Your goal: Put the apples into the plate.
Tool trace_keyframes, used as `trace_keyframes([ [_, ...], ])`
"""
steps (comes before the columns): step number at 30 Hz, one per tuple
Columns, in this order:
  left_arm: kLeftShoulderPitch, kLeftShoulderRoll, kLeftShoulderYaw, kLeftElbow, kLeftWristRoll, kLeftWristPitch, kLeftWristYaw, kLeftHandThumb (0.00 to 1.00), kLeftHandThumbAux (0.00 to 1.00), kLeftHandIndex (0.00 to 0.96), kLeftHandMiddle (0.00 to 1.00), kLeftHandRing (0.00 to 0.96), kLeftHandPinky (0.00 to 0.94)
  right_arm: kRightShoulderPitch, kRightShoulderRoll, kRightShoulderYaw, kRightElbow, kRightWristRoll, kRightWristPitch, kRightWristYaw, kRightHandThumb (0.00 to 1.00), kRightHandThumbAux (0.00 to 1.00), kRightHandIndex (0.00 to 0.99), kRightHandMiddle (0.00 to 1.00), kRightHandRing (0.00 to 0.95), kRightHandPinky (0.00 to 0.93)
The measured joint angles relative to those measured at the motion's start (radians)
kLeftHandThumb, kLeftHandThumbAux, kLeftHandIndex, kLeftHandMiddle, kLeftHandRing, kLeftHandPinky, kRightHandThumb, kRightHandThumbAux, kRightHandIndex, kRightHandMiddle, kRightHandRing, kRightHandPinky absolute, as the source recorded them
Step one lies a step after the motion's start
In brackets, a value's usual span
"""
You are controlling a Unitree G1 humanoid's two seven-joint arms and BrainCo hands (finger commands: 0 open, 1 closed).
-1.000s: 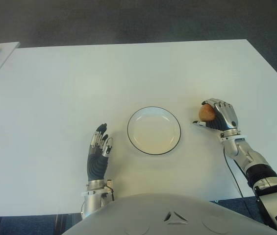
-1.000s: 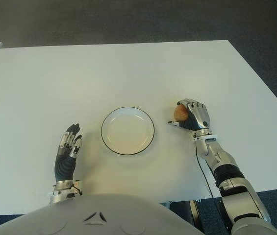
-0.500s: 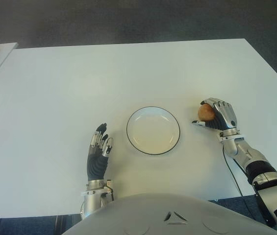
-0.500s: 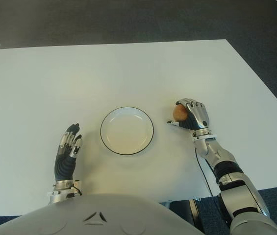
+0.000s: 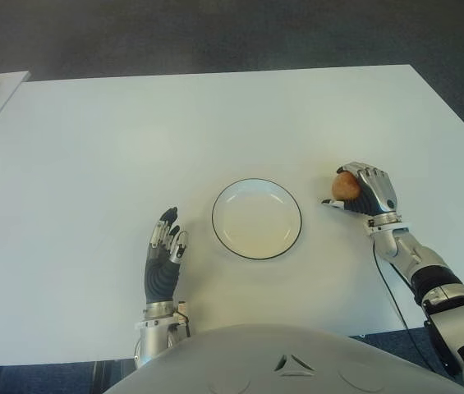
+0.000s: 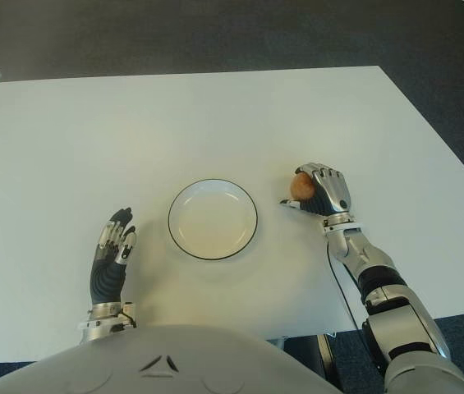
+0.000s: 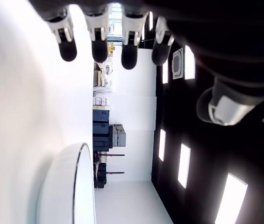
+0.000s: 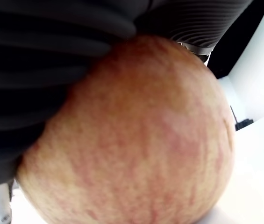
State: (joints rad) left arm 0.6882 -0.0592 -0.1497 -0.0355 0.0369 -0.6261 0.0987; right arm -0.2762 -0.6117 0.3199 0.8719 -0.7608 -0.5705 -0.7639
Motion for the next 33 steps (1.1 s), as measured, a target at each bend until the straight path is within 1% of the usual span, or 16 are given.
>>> trace_keyframes([
  [2,0.000,0.000,0.001,0.000,0.000,0.001,0.000,0.074,0.456,0.135,0.121,0.095,0.106,0.001,-0.001,-0.001,-0.014,0.002,0.001,0.003,0.705,0.715,0.440,0.856,0.845,0.837],
  [4,0.000,0.000,0.001,0.000,0.000,0.001,0.000,0.077,0.460,0.137,0.122,0.096,0.106,0.012,-0.002,-0.006,-0.057,0.003,0.006,0.012,0.704,0.716,0.440,0.867,0.857,0.847],
  [8,0.000,0.000,0.001,0.000,-0.001,0.001,-0.002,0.083,0.471,0.139,0.124,0.099,0.109,0.047,-0.002,-0.030,-0.211,0.013,0.016,0.040,0.702,0.718,0.439,0.879,0.869,0.853],
  [14,-0.002,-0.001,0.001,0.000,-0.005,0.001,-0.003,0.090,0.477,0.140,0.131,0.105,0.109,0.099,0.007,-0.074,-0.465,0.056,0.019,0.113,0.702,0.718,0.439,0.884,0.876,0.852],
  [17,-0.003,-0.002,0.001,0.000,-0.007,0.001,-0.003,0.086,0.472,0.135,0.130,0.103,0.104,0.135,0.020,-0.092,-0.595,0.077,0.020,0.164,0.702,0.719,0.438,0.885,0.877,0.853],
  [20,-0.003,-0.005,0.001,0.000,-0.005,0.001,-0.003,0.074,0.460,0.124,0.125,0.099,0.102,0.167,0.041,-0.096,-0.690,0.089,0.008,0.203,0.702,0.720,0.438,0.886,0.879,0.855],
  [22,-0.003,-0.007,0.000,0.000,0.000,0.002,-0.003,0.068,0.455,0.120,0.123,0.098,0.102,0.188,0.050,-0.094,-0.733,0.087,-0.009,0.222,0.702,0.720,0.438,0.887,0.880,0.855],
  [26,0.000,-0.008,0.000,0.000,0.001,0.004,-0.003,0.064,0.451,0.117,0.122,0.097,0.102,0.225,0.068,-0.080,-0.779,0.071,-0.041,0.248,0.702,0.720,0.438,0.886,0.879,0.852],
  [33,0.000,-0.011,-0.002,-0.001,0.004,0.012,-0.003,0.067,0.457,0.122,0.119,0.096,0.108,0.244,0.095,-0.053,-0.844,0.066,-0.082,0.333,0.703,0.721,0.438,0.884,0.876,0.859],
])
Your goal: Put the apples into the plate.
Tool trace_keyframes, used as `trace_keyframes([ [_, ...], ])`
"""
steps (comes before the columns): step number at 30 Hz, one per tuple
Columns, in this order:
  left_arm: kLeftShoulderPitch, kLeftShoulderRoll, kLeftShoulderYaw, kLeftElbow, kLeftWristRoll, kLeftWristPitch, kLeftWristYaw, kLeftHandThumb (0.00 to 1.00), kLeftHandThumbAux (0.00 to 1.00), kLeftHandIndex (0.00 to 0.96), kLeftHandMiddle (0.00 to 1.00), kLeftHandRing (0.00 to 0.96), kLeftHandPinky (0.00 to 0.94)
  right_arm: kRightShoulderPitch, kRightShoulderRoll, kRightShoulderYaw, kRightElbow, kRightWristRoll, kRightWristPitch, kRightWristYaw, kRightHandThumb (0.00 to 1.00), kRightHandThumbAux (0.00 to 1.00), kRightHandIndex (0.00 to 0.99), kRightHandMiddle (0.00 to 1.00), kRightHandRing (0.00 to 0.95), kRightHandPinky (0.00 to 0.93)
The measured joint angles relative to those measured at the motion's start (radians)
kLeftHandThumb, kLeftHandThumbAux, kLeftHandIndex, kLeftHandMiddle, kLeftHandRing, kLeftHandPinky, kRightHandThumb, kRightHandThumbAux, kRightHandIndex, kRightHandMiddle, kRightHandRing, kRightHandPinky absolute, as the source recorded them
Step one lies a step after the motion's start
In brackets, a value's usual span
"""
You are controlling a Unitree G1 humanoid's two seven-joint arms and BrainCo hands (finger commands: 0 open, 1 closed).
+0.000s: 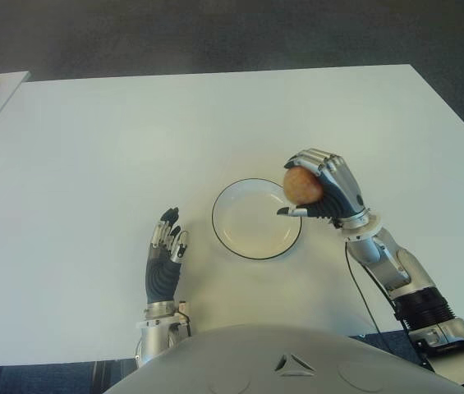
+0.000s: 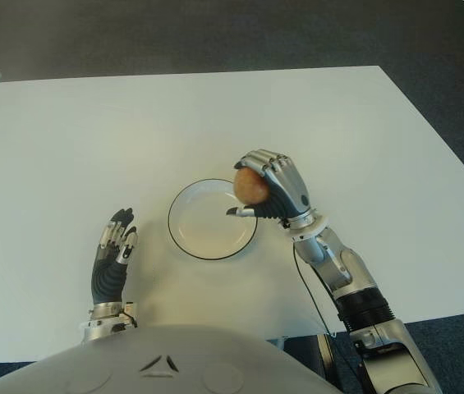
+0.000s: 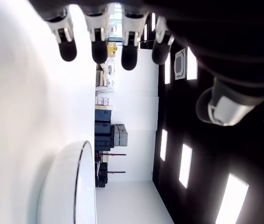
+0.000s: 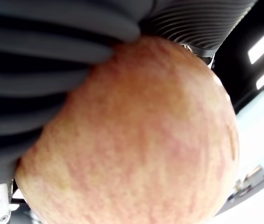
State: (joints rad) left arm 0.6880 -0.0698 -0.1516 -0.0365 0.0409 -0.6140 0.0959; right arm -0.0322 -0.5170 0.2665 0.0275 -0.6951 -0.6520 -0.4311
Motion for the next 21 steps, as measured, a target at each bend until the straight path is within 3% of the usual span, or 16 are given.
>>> trace_keyframes([
  [12,0.011,-0.003,-0.019,-0.028,0.017,0.023,0.001,0.084,0.481,0.128,0.123,0.096,0.105,-0.015,0.024,0.061,0.007,-0.020,-0.116,0.098,0.707,0.720,0.438,0.866,0.853,0.833],
  [21,0.013,-0.004,-0.026,-0.035,0.000,0.018,0.001,0.106,0.482,0.138,0.130,0.102,0.107,-0.017,0.029,0.117,0.046,-0.073,-0.144,0.168,0.708,0.719,0.439,0.844,0.829,0.816],
])
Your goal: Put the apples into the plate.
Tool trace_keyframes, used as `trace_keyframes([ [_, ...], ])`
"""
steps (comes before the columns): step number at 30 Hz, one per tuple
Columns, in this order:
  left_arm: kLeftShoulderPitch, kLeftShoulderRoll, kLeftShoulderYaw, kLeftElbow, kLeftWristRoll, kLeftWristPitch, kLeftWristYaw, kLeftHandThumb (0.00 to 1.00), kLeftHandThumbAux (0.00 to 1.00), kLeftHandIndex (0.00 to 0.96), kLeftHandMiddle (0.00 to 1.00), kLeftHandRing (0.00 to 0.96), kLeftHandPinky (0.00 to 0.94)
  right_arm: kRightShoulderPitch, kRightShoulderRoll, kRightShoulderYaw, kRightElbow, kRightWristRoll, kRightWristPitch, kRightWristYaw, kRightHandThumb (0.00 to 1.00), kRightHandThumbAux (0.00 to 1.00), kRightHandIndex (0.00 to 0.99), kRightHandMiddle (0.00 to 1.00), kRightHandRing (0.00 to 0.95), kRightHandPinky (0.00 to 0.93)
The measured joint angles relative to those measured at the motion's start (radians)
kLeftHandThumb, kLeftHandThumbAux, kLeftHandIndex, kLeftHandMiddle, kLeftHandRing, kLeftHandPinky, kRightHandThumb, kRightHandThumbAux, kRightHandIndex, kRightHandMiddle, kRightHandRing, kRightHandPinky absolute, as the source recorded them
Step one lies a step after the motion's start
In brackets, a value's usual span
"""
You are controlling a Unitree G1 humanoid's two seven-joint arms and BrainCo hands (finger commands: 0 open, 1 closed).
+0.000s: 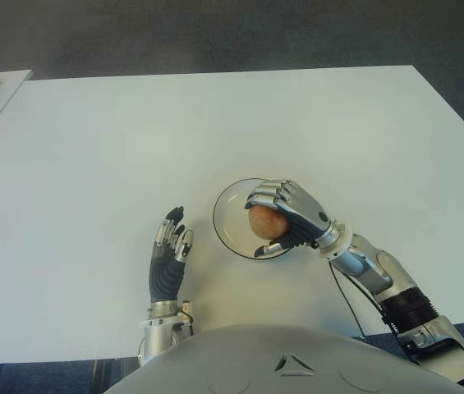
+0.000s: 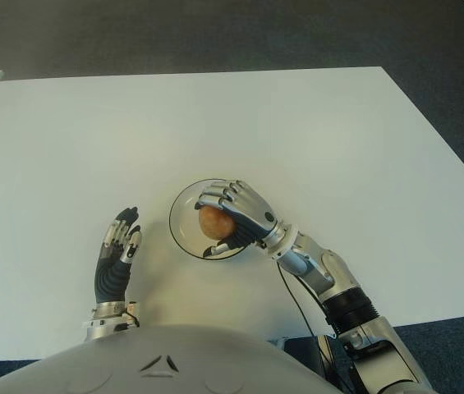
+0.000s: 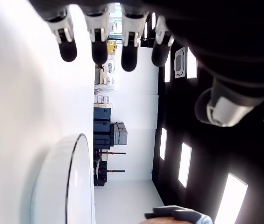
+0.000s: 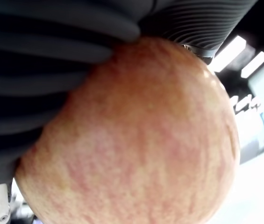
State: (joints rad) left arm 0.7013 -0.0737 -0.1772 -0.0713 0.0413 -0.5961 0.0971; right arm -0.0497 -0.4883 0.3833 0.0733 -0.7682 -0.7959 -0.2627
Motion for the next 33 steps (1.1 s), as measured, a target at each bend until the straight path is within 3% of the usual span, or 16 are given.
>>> trace_keyframes([
  [13,0.003,0.000,-0.005,-0.005,-0.002,0.002,0.003,0.126,0.487,0.147,0.129,0.103,0.113,-0.045,0.045,0.053,0.130,-0.110,0.011,-0.002,0.711,0.717,0.440,0.825,0.818,0.812],
  [24,0.007,-0.001,-0.030,-0.025,-0.004,0.034,0.015,0.154,0.516,0.146,0.138,0.122,0.136,-0.147,0.085,0.076,0.238,-0.137,0.046,-0.045,0.710,0.716,0.441,0.812,0.804,0.794],
  [33,0.008,-0.001,-0.035,-0.040,-0.005,0.056,0.024,0.154,0.521,0.149,0.146,0.132,0.146,-0.198,0.106,0.104,0.308,-0.151,0.054,-0.089,0.711,0.715,0.439,0.871,0.841,0.851],
])
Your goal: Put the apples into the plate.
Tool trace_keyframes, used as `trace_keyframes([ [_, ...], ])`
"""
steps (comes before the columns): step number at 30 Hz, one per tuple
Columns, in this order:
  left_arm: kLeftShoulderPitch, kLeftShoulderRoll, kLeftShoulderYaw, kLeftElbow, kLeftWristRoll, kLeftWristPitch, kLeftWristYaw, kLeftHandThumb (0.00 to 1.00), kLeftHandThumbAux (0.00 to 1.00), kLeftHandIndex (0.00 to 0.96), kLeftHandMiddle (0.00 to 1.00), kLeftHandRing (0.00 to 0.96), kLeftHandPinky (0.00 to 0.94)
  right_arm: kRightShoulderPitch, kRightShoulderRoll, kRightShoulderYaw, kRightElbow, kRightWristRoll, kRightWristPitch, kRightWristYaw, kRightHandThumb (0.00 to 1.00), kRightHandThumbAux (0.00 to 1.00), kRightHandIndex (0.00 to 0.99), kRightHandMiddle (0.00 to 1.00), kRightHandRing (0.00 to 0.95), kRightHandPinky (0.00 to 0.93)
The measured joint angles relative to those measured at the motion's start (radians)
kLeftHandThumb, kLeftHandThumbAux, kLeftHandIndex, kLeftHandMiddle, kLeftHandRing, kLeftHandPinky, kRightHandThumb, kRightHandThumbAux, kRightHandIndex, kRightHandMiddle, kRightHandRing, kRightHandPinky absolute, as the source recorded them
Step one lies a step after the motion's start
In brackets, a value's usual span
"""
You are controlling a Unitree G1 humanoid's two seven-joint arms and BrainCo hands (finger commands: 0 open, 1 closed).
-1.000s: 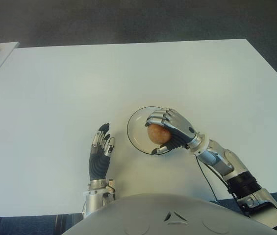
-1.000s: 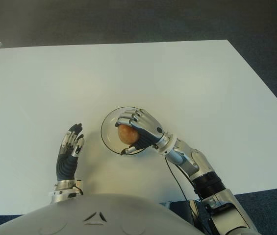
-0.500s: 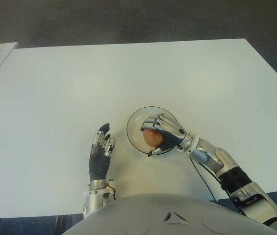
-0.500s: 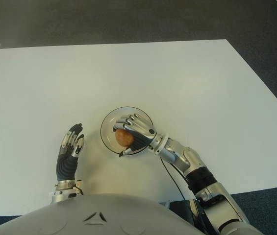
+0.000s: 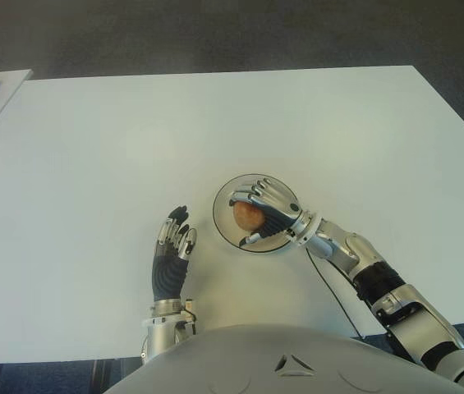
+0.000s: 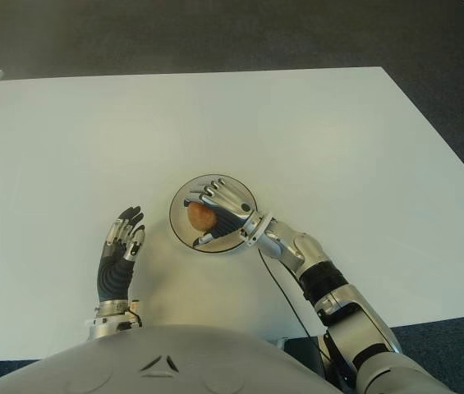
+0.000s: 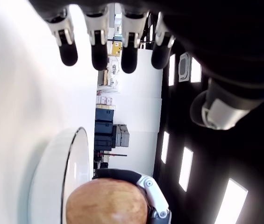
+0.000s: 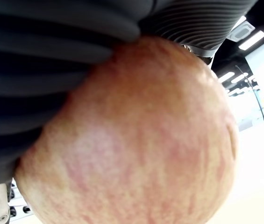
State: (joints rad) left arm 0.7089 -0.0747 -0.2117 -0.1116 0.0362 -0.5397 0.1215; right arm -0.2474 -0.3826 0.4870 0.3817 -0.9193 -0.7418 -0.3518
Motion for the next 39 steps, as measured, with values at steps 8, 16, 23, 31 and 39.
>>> trace_keyframes([
  [8,0.000,0.000,0.000,-0.006,-0.007,0.027,0.015,0.183,0.501,0.185,0.167,0.146,0.152,-0.052,-0.001,0.020,0.040,-0.004,0.008,-0.002,0.713,0.715,0.438,0.914,0.870,0.866],
  [16,-0.005,0.000,-0.002,0.012,-0.009,0.001,0.015,0.161,0.489,0.164,0.148,0.122,0.135,-0.110,-0.023,0.021,0.042,0.010,0.014,0.060,0.705,0.713,0.437,0.781,0.740,0.704],
  [23,-0.007,0.000,-0.001,0.023,-0.008,-0.012,0.015,0.158,0.488,0.163,0.155,0.136,0.159,-0.119,-0.048,0.019,0.026,0.082,0.012,0.193,0.367,0.561,0.308,0.361,0.333,0.298],
  [31,-0.009,0.000,0.000,0.024,-0.005,-0.004,0.015,0.154,0.484,0.150,0.156,0.138,0.147,-0.109,-0.071,0.004,-0.066,0.124,0.014,0.267,0.240,0.513,0.168,0.219,0.189,0.181],
  [39,-0.013,0.000,0.000,0.037,-0.006,-0.012,0.015,0.147,0.492,0.137,0.154,0.134,0.144,-0.092,-0.074,-0.007,-0.118,0.138,0.029,0.279,0.235,0.516,0.086,0.172,0.146,0.139],
])
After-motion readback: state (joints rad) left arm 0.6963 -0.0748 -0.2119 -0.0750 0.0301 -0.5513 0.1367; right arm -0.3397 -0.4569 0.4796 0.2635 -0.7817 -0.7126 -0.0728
